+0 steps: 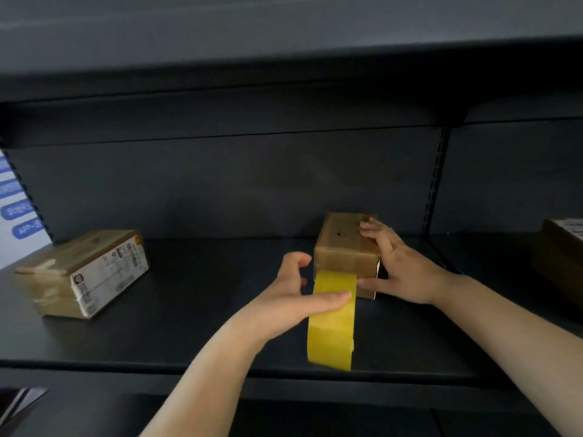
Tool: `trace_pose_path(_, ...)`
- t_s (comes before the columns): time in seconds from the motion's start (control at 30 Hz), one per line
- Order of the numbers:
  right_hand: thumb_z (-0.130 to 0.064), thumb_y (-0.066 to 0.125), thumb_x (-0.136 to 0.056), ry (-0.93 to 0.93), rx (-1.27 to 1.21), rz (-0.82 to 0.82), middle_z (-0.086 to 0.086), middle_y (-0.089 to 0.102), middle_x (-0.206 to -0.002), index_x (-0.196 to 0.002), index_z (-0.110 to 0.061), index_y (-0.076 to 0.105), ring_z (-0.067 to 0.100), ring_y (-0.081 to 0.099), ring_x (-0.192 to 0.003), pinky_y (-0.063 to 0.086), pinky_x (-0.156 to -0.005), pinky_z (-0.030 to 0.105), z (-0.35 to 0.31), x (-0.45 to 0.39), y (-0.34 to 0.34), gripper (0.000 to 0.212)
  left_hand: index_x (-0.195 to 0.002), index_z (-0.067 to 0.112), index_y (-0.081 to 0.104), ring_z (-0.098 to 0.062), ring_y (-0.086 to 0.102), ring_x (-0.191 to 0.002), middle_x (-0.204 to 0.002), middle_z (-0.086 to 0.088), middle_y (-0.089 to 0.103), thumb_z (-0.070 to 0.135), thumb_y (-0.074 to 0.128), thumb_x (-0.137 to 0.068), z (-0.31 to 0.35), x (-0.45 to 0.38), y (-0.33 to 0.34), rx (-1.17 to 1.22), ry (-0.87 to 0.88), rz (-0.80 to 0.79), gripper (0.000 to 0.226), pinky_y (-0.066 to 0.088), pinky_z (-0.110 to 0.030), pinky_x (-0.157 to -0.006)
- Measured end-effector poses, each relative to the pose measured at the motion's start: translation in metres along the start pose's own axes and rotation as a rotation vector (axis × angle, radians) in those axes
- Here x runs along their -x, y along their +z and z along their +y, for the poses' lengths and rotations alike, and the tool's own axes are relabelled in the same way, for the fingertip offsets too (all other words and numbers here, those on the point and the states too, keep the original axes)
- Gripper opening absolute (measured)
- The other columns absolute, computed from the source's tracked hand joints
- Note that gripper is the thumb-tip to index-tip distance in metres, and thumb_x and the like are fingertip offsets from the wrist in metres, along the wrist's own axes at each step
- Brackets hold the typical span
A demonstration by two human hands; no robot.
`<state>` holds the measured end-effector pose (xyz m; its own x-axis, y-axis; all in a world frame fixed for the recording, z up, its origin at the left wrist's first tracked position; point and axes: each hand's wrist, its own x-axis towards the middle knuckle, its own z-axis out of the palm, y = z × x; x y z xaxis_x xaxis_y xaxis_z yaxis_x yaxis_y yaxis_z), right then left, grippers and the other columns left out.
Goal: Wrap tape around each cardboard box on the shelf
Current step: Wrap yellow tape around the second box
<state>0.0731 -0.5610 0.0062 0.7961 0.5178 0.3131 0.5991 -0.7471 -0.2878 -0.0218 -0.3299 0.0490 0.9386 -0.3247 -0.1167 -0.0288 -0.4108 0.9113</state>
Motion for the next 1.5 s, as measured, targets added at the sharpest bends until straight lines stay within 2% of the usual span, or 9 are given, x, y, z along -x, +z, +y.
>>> trace_pose_path(0.1, -0.054, 0.067, -0.073, 0.038, -0.07, -0.001, -0.005, 0.007, -0.151, -0.142, -0.031, 0.004, 0.004, 0.003, -0.136, 0.009, -0.11, 0.024, 0.003, -0.001, 0.001, 0.097, -0.132, 0.033, 0.016, -0.007, 0.043, -0.119, -0.13, 0.012, 0.04, 0.045, 0.072, -0.061, -0.001, -0.01, 0.0, 0.019, 0.099, -0.077, 0.091, 0.037, -0.031, -0.103)
trace_pose_path(0.23, -0.055, 0.069, -0.071, 0.028, -0.094, -0.026, -0.014, 0.009, -0.149, -0.132, -0.062, -0.009, -0.002, 0.006, -0.129, 0.017, -0.108, 0.03, 0.004, -0.002, -0.006, 0.098, -0.14, 0.035, 0.012, -0.004, 0.059, -0.102, -0.117, 0.012, 0.056, 0.034, 0.067, -0.066, -0.006, -0.018, 0.002, 0.145, 0.128, -0.154, 0.092, 0.047, -0.026, -0.091)
trace_pose_path(0.47, -0.056, 0.073, -0.065, -0.009, -0.014, -0.005, -0.01, 0.016, -0.151, -0.133, -0.053, 0.015, -0.001, 0.004, -0.13, 0.012, -0.109, 0.028, 0.008, -0.011, -0.011, 0.09, -0.141, 0.043, 0.011, -0.019, 0.045, -0.121, -0.133, 0.006, 0.041, 0.056, 0.065, -0.05, -0.004, -0.035, 0.004, 0.108, 0.079, -0.213, 0.107, 0.031, -0.043, -0.109)
trace_pose_path(0.63, -0.049, 0.077, -0.065, 0.09, -0.073, -0.146, -0.015, -0.005, -0.154, -0.144, -0.039, -0.003, 0.0, -0.012, -0.138, 0.002, -0.114, 0.027, -0.002, -0.01, -0.021, 0.113, -0.14, 0.04, 0.019, -0.012, 0.054, -0.106, -0.118, 0.01, 0.049, 0.045, 0.061, -0.063, -0.006, -0.046, 0.008, 0.145, 0.089, -0.167, 0.088, 0.045, -0.031, -0.092)
trace_pose_path(0.8, -0.059, 0.064, -0.071, 0.597, -0.225, 0.187, -0.005, 0.031, -0.148, -0.145, -0.04, 0.003, 0.018, 0.035, -0.131, 0.032, -0.103, 0.034, 0.013, 0.05, -0.055, 0.098, -0.131, 0.045, 0.03, -0.015, 0.058, -0.101, -0.113, 0.008, 0.052, 0.042, 0.063, -0.063, -0.011, -0.054, 0.009, 0.223, 0.064, -0.122, 0.075, 0.049, -0.032, -0.086)
trace_pose_path(0.93, -0.065, 0.051, -0.079, 1.01, 0.189, -0.112, 0.008, 0.054, -0.119, -0.128, -0.015, 0.05, 0.022, 0.056, -0.098, 0.05, -0.084, 0.034, 0.024, 0.087, -0.039, 0.07, -0.127, 0.044, 0.036, -0.015, 0.062, -0.098, -0.11, 0.004, 0.058, 0.04, 0.067, -0.062, -0.014, -0.056, 0.01, 0.276, 0.065, -0.095, 0.072, 0.049, -0.031, -0.085)
trace_pose_path(1.17, -0.033, 0.068, -0.079, 0.814, 0.022, 0.183, 0.004, 0.062, -0.086, -0.104, -0.022, 0.041, 0.016, 0.062, -0.064, 0.046, -0.053, 0.029, 0.01, 0.085, -0.046, 0.039, -0.124, 0.045, 0.038, -0.018, 0.059, -0.103, -0.113, 0.003, 0.058, 0.04, 0.068, -0.058, -0.013, -0.055, 0.014, 0.308, 0.047, -0.048, 0.072, 0.045, -0.04, -0.097)
trace_pose_path(1.3, -0.05, 0.044, -0.082, 0.298, 0.368, 0.245, -0.016, 0.05, -0.068, -0.127, -0.037, 0.035, -0.001, 0.047, -0.045, 0.031, -0.038, 0.011, -0.037, 0.076, -0.068, 0.048, -0.128, 0.043, 0.036, -0.017, 0.059, -0.103, -0.114, 0.005, 0.057, 0.041, 0.068, -0.059, -0.013, -0.054, 0.016, 0.31, 0.047, -0.027, 0.075, 0.047, -0.039, -0.094)
trace_pose_path(1.5, -0.05, 0.019, -0.094, -0.033, 0.771, -0.089, -0.017, 0.056, -0.11, -0.142, -0.043, 0.005, 0.006, 0.057, -0.081, 0.041, -0.054, 0.02, -0.079, 0.052, -0.075, 0.051, -0.136, 0.037, 0.033, -0.012, 0.061, -0.098, -0.108, 0.008, 0.06, 0.039, 0.067, -0.062, -0.012, -0.052, 0.016, 0.306, 0.067, -0.028, 0.081, 0.048, -0.028, -0.079)
